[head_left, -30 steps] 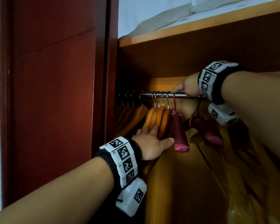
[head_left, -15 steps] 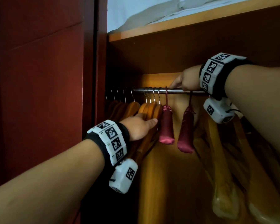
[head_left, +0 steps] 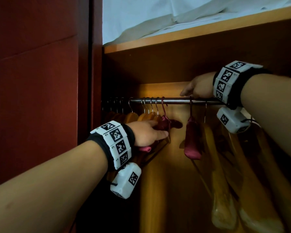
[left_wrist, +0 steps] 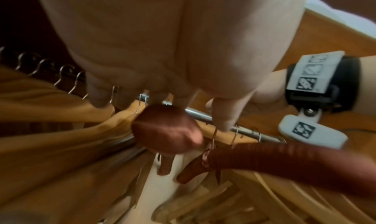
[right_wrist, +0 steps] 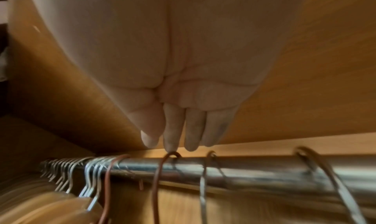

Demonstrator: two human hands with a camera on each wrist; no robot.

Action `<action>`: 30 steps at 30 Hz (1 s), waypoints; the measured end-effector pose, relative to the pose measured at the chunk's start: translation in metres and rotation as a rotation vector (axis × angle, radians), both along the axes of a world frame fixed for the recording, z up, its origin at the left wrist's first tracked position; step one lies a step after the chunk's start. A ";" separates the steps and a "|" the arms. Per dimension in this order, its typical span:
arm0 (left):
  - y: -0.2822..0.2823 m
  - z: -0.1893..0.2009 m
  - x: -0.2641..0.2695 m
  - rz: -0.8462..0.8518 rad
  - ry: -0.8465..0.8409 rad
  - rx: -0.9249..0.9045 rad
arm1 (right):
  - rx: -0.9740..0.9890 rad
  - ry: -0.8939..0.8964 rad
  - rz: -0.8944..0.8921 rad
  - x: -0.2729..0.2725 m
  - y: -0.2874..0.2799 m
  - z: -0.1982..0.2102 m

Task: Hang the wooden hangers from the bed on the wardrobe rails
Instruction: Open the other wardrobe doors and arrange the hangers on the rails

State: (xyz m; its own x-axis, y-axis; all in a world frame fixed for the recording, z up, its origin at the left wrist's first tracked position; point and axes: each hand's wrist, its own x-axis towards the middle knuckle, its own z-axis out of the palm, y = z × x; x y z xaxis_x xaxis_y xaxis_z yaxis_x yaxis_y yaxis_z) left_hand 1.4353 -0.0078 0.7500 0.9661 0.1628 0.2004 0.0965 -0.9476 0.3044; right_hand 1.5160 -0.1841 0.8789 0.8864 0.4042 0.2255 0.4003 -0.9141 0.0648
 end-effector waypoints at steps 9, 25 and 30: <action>0.018 0.009 0.013 0.165 -0.066 -0.068 | 0.051 0.007 0.005 0.003 0.019 0.004; 0.012 0.056 0.037 0.054 -0.335 0.075 | 0.094 -0.152 0.061 0.021 -0.023 0.012; 0.006 0.063 0.056 0.020 -0.259 0.242 | -0.002 -0.216 0.010 0.024 -0.038 0.012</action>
State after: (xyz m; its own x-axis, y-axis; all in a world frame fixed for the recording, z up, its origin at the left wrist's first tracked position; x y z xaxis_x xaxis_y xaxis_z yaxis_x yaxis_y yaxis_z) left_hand 1.4910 -0.0021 0.8128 0.8752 0.0987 0.4736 0.0645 -0.9940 0.0880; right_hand 1.5403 -0.2225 0.8913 0.8134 0.4138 0.4088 0.3863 -0.9097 0.1524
